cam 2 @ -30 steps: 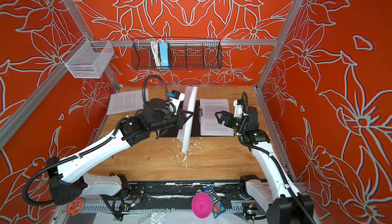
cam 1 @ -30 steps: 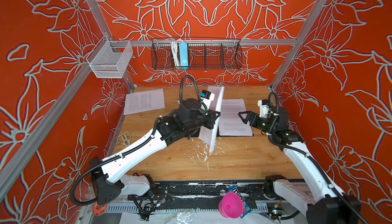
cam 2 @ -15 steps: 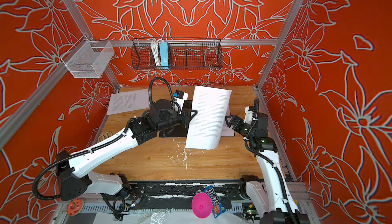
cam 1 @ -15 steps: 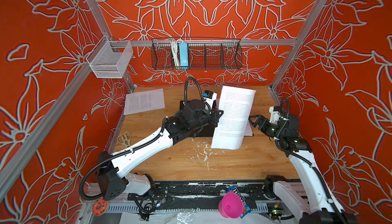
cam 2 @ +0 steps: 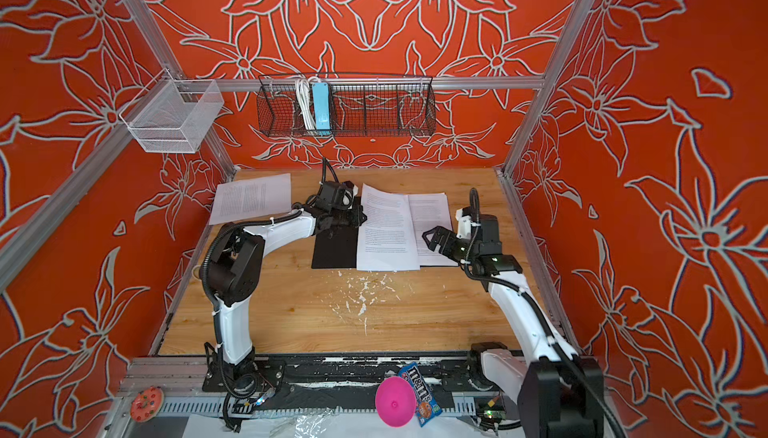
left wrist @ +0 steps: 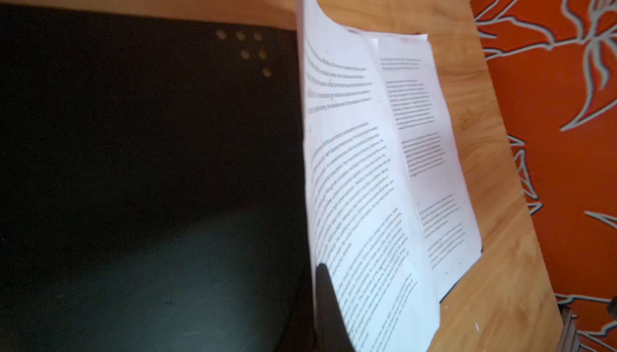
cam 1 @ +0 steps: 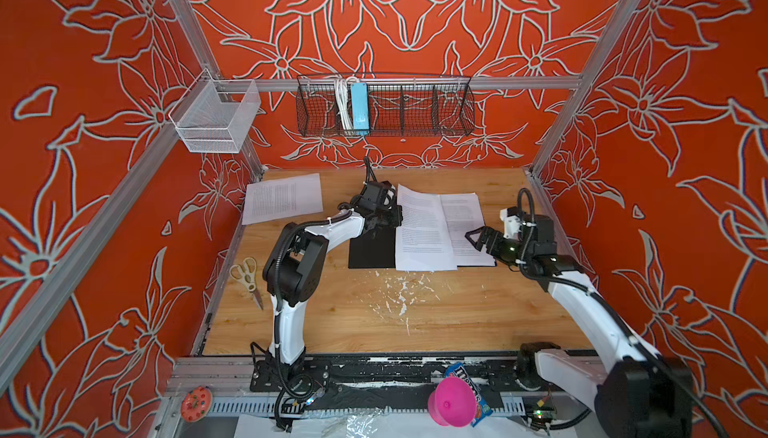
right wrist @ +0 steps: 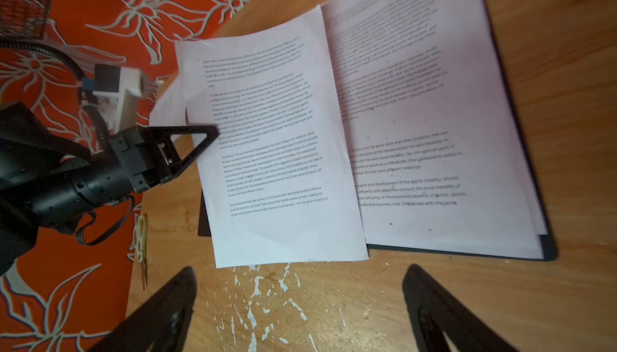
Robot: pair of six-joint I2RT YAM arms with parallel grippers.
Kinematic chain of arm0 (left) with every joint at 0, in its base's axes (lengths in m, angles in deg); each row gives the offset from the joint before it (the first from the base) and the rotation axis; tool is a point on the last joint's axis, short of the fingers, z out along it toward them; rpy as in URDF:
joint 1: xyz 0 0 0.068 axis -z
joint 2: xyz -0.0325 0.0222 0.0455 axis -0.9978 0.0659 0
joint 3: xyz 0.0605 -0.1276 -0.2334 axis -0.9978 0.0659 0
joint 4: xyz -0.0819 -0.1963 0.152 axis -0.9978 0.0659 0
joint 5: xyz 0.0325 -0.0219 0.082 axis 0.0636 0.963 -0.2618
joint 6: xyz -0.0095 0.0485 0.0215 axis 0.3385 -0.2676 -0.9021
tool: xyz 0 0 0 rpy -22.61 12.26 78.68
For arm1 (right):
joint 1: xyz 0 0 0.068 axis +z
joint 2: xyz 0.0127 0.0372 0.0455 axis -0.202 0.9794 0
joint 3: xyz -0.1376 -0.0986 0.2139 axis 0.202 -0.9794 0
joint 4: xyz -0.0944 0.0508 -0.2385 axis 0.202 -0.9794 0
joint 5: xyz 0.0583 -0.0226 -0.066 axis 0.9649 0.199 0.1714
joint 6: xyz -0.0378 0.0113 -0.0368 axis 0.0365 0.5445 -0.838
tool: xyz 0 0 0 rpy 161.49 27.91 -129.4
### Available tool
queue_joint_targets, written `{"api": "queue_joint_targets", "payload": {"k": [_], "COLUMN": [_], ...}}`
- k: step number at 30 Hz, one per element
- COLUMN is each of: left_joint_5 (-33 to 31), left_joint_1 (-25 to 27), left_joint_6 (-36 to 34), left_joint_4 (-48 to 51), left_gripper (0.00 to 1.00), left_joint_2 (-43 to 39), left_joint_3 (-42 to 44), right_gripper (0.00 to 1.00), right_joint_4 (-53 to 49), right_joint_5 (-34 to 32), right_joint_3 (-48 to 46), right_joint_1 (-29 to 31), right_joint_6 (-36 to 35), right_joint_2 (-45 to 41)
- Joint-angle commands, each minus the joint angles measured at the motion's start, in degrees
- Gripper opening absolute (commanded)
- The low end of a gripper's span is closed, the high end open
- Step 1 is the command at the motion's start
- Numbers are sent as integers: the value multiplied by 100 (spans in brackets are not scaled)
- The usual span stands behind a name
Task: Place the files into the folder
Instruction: 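Carry the held sheet over the open folder with the left gripper, then grasp the sheet edge with the right gripper while the left lowers it onto the stack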
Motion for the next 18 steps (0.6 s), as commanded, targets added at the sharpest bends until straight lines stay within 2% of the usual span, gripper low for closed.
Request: {"api": "queue_joint_targets", "payload": {"k": [1, 5, 8, 18], "left_joint_5": [68, -224, -298, -186], "left_joint_1": [36, 28, 2, -109], "left_joint_6": [-144, -202, -278, -243], "left_joint_4": [225, 380, 471, 402], "left_gripper": [0, 0, 0, 0], "left_joint_2": [16, 110, 216, 428], "left_joint_3": [-138, -192, -274, -265], "right_gripper": [98, 95, 92, 86], "right_joint_4": [604, 879, 741, 734], "right_joint_5": [31, 286, 220, 285], "right_joint_3": [374, 816, 1224, 1700], "right_joint_1": [195, 375, 478, 498], "right_joint_6": [-83, -94, -277, -602], "right_joint_2": [605, 1551, 2151, 3309]}}
